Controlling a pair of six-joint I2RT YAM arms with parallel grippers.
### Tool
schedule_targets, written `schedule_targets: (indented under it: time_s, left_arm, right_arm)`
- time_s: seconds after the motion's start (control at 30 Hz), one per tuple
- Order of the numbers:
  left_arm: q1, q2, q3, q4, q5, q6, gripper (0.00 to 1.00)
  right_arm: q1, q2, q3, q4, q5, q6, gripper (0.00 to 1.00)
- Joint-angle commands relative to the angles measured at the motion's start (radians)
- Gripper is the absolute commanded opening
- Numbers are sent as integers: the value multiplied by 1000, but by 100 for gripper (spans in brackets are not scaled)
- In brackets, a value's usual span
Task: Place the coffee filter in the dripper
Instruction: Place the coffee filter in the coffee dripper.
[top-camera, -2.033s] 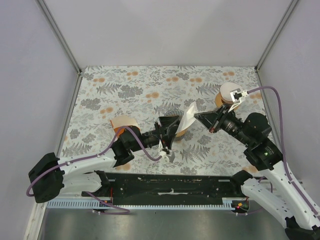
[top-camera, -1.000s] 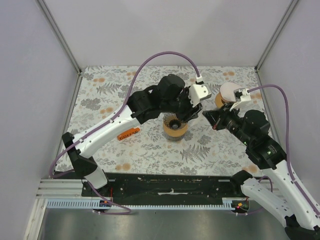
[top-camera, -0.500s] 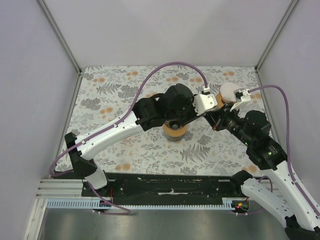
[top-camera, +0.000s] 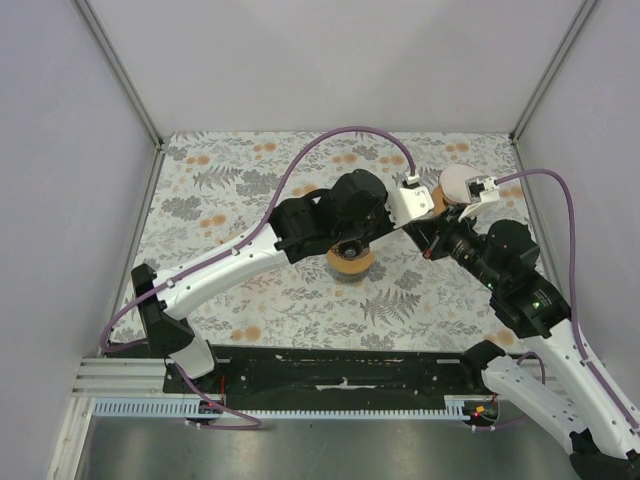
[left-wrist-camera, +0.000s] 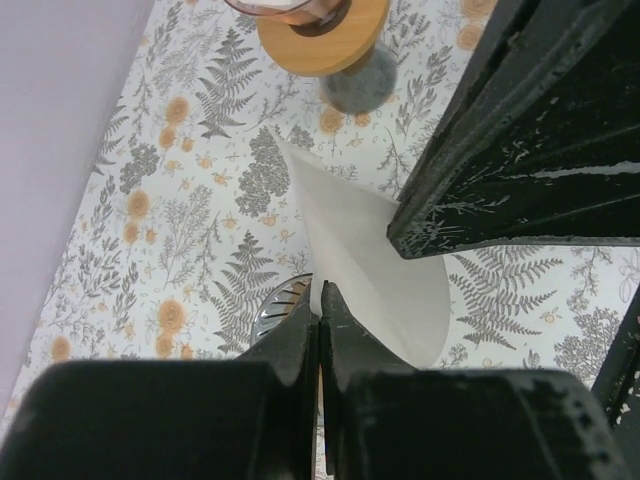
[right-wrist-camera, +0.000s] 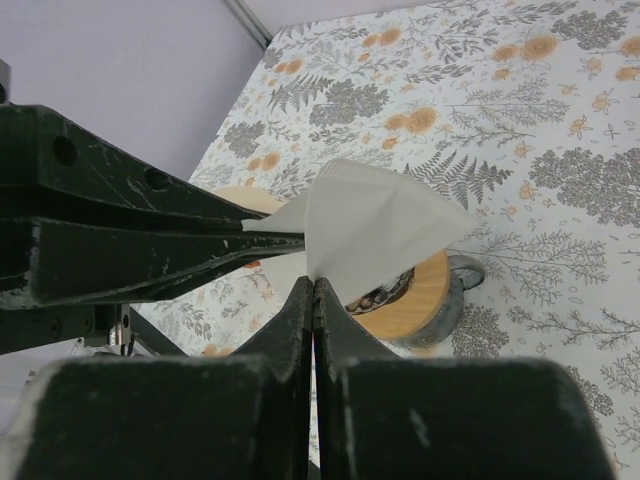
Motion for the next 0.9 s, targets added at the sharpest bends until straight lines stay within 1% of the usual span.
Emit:
schedule_targets:
  time_s: [0.0, 0.03, 0.1, 0.2, 0.27, 0.43, 0.57, 0.63, 0.67, 0.7, 0.73, 0.77, 0.83, 0.87]
  left_arm:
    - [-1, -20, 35, 62, -55, -3, 2]
    - [0, -20, 41, 64, -55, -7, 2]
    - [-1, -17, 50, 64, -49, -12, 2]
    - [0, -14, 55, 67, -49, -20, 2]
    - [-1, -17, 53, 68, -52, -17, 2]
    - [-11, -20, 30, 120, -112, 25, 2]
    - [-27, -24, 21, 147, -134, 66, 2]
    - [-35, -26, 9, 170, -143, 75, 2]
    - [-37, -23, 6, 176, -150, 80, 2]
    - [-37, -20, 7, 182, -158, 81, 2]
    - [-40, -17, 6, 189, -164, 86, 2]
    - [-41, -12, 6, 196, -169, 91, 2]
    - [-41, -9, 0, 217, -195, 111, 2]
    - [-40, -9, -6, 238, -215, 127, 2]
  right_arm:
    - [-2, -7, -21, 41, 102, -12, 0]
    - [-2, 0, -23, 49, 104, -13, 0]
    - [-1, 30, -18, 79, 116, -12, 6]
    - [-2, 69, -21, 139, 78, 6, 18]
    - [-2, 76, -39, 179, 79, 29, 25]
    - [-1, 82, -61, 249, 91, 66, 35]
    - [-2, 102, -76, 312, 104, 109, 44]
    - [-1, 119, -81, 337, 104, 128, 47]
    - [-2, 131, -79, 363, 132, 140, 49]
    - [-1, 139, -79, 369, 145, 147, 49]
    - [-1, 148, -78, 371, 160, 155, 47]
    - [-1, 153, -78, 371, 172, 163, 41]
    - [-2, 159, -76, 366, 191, 163, 19]
    - [-1, 158, -75, 351, 200, 158, 14]
